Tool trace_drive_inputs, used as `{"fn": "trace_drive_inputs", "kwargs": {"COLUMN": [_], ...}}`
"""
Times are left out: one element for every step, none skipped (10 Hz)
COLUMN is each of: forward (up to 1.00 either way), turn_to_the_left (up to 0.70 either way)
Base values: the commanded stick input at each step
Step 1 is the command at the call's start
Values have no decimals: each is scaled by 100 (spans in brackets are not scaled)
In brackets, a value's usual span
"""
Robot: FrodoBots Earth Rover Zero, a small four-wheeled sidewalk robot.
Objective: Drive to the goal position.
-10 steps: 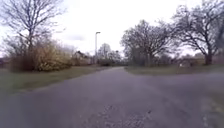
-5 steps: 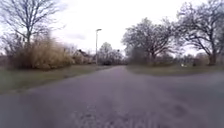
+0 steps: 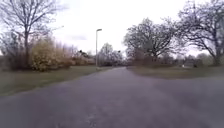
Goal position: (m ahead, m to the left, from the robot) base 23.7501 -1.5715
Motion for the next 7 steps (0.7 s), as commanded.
{"fn": "trace_drive_inputs", "kwargs": {"forward": [100, 100, 100, 100, 100, 100, 100], "turn_to_the_left": [0, 0, 0, 0, 0, 0, 0]}}
